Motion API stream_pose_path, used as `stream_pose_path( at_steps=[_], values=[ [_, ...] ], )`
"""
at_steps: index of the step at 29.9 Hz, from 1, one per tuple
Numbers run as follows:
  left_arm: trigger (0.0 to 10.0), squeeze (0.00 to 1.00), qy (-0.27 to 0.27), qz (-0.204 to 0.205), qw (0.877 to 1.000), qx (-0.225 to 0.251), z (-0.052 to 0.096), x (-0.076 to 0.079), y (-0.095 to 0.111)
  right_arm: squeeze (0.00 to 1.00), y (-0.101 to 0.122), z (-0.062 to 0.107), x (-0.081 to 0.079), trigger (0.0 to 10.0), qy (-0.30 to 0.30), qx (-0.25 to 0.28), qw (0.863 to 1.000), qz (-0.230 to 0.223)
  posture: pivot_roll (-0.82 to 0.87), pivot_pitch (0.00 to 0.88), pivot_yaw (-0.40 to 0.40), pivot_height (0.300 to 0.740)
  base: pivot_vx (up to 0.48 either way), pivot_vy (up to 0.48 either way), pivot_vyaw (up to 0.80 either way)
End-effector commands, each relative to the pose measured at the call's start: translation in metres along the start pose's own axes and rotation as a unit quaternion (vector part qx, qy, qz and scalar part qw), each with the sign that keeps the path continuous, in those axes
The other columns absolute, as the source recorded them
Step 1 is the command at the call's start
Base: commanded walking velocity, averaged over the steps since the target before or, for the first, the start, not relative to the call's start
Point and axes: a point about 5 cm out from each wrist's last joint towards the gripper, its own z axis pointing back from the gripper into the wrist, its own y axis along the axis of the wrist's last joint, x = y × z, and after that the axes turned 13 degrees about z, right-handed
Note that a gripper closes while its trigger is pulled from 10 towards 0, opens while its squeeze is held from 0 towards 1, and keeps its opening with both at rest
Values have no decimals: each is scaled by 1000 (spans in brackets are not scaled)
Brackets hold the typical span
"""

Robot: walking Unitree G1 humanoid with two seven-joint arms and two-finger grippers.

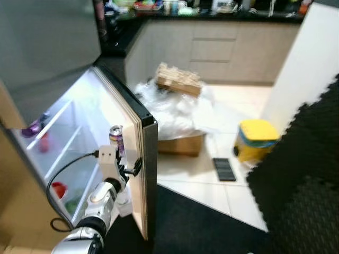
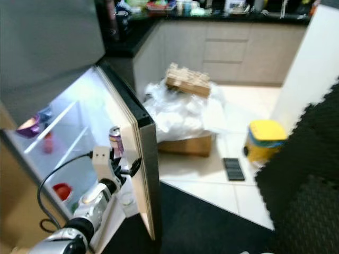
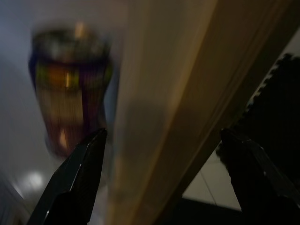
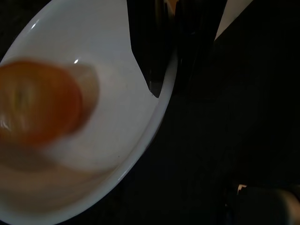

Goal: Restocking fridge

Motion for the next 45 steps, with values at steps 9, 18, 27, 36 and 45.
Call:
stream_pose_path(
  at_steps=[9, 18, 27, 36, 45],
  values=[
    [10000, 0, 4, -4, 1000, -13, 5, -6, -4, 0, 10, -1, 8, 10000, -15, 16, 1000, 6, 22, 10, 17, 740, 0, 0, 0],
    [10000, 0, -31, 5, 999, -28, 7, 0, -11, 0, 10, 0, 8, 10000, -16, 16, 1000, 5, 22, 7, 21, 740, 0, 0, 0],
    [10000, 0, 48, -6, 999, -16, 14, -23, -4, 0, 10, -1, 7, 10000, -13, 17, 1000, 4, 29, 6, 18, 740, 0, 0, 0],
    [10000, 0, 143, -12, 988, -50, 33, -47, -18, 0, 11, -1, 9, 10000, -15, 20, 1000, 4, 29, 6, 14, 740, 0, 0, 0],
    [10000, 0, 177, -1, 980, -92, 54, -56, -41, 0, 14, -1, 12, 10000, -18, 27, 999, 16, 33, 7, 8, 740, 0, 0, 0]
  ],
)
